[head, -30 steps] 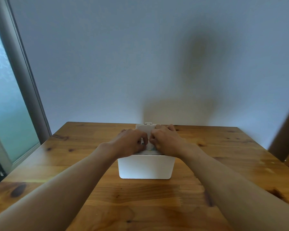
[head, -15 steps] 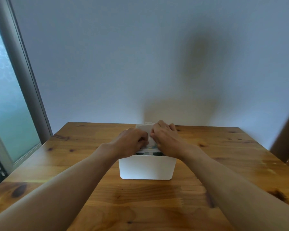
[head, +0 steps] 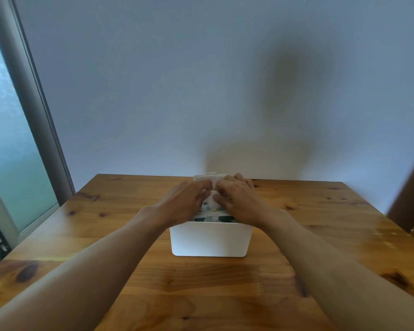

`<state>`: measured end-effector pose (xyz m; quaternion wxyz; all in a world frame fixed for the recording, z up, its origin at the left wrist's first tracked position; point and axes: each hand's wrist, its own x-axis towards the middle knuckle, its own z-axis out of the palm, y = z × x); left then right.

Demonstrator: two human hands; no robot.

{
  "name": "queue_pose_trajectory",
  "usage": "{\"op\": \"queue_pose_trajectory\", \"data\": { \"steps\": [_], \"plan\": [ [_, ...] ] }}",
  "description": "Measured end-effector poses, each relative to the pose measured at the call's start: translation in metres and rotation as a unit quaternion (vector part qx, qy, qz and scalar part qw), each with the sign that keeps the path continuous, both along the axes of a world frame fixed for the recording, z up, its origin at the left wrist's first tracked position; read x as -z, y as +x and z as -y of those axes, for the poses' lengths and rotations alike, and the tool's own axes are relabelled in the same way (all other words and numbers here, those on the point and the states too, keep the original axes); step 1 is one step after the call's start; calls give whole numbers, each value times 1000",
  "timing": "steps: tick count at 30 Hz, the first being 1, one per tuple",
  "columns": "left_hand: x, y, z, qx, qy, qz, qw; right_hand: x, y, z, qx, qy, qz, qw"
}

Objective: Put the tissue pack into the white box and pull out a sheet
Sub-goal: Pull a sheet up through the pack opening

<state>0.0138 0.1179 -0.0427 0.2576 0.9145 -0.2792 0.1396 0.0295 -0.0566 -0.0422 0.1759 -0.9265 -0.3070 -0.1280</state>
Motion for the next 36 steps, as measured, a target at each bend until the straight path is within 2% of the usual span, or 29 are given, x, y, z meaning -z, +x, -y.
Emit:
{"op": "queue_pose_trajectory", "data": {
  "steps": [6, 15, 21, 27, 36],
  "plan": [
    [-2, -2, 3, 0, -20, -18, 1000, -1, 0, -1, 14, 35, -19, 999],
    [4, 6, 1, -52, 33, -34, 998, -1, 2, -2, 33, 68, -17, 997],
    [3, 4, 3, -37, -36, -42, 998, -2, 1, -1, 34, 69, 2, 997],
    [3, 4, 3, -41, -92, -54, 993, 0, -1, -1, 23, 82, -32, 996],
    [0, 5, 6, -67, -163, -134, 975, 1, 0, 0, 27, 85, -34, 995]
  ]
}}
